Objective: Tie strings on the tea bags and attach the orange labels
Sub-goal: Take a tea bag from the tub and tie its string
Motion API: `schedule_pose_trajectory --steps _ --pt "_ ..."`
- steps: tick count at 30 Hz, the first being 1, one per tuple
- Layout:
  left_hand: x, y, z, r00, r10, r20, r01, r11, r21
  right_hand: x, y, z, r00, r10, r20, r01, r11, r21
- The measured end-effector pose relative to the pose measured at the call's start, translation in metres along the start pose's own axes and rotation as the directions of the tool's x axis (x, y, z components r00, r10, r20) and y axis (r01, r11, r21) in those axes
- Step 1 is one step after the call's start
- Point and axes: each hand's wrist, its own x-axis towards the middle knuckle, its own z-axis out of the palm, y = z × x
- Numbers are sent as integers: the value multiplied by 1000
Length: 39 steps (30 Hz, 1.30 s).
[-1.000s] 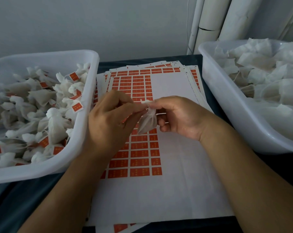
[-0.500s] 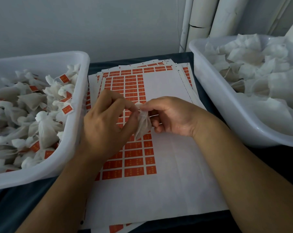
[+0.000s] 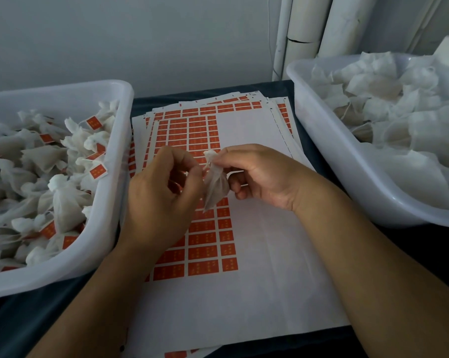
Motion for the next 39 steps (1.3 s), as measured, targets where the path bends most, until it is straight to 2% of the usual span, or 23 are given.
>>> schedule_pose_trajectory --steps 7,9,11,14,28,35,39 --pt "3 -2 3 974 -208 -87 197 973 -123 1 0 0 999 -12 -42 9 998 -60" --pt "4 -1 5 954 -299 -4 296 946 -133 1 0 0 999 -17 -45 13 997 -80" --pt "4 1 7 937 -329 122 339 938 -75 1 1 1 999 -24 -47 20 995 -94" --pt "0 3 11 926 -326 192 345 936 -72 1 2 1 998 -39 -55 32 991 -127" --pt "2 1 14 922 -388 9 379 896 -234 1 1 6 983 -148 -106 130 979 -159" --pt "3 4 10 911 -411 20 394 859 -327 2 2 12 965 -261 -10 251 937 -242" --pt "3 6 9 912 -408 35 390 839 -379 2 6 16 927 -373 -34 337 871 -357"
